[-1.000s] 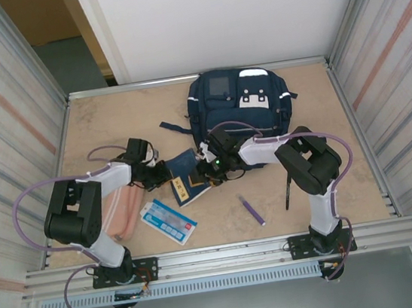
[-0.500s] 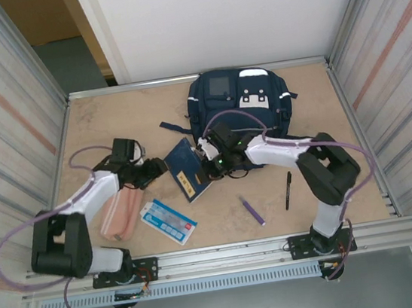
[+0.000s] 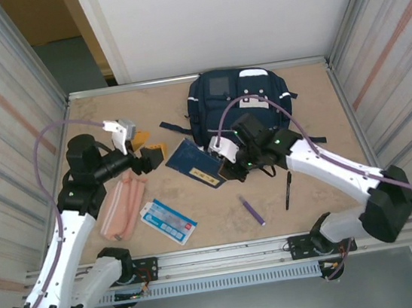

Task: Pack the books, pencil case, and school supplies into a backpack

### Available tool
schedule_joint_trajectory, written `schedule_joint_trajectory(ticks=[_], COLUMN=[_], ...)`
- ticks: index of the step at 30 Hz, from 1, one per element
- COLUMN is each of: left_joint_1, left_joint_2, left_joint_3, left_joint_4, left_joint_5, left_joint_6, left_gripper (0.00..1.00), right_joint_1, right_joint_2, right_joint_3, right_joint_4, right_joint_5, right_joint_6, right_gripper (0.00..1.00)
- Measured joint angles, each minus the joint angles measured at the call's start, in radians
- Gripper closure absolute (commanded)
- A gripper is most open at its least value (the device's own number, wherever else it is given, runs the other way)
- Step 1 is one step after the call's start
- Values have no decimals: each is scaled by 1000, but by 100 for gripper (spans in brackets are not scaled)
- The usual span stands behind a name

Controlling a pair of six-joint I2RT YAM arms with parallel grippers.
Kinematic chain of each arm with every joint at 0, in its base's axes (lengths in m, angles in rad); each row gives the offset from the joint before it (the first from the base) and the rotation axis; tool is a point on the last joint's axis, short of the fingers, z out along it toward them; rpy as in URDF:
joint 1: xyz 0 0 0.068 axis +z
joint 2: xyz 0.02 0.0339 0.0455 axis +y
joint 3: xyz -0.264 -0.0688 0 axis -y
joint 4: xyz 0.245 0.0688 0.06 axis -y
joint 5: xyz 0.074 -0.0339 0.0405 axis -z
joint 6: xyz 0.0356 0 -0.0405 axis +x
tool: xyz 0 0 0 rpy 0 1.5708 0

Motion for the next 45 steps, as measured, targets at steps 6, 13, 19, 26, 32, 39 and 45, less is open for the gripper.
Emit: schedule_joint_trajectory(ticks=[6,13,19,26,32,39,45], left_joint_1=[-193,-237,-317,-319,-312,-274,-254], left_joint_2=[12,89,214,284,258,274,344], left_joint_3=[-47,-47,32,146,90,64,74], left_joint_4=[-100,-163,-309,-380,-96,178,290], left_joint_5=[151,159,159,138,20,-402,-546], left_joint_6=[390,505,583,553,241,-383,-830], left_gripper=[1,12,76,100,100,100,100], right_joint_1=[23,98,103,82,-108,-350,-284], right_joint_2=[-75,-72,-72,-100,-274,-399,-256], right_joint_3=[-5,-5,-3,-3,-122,-254,-257], right_joint_4=[-104,-158,-146,-70,135,311,372], right_joint_5=[1,28,27,73,147,206,113], right_joint_6=[-178,-248,-268,-237,33,676,1274], right_gripper=[92,91,84,56,13,6,4])
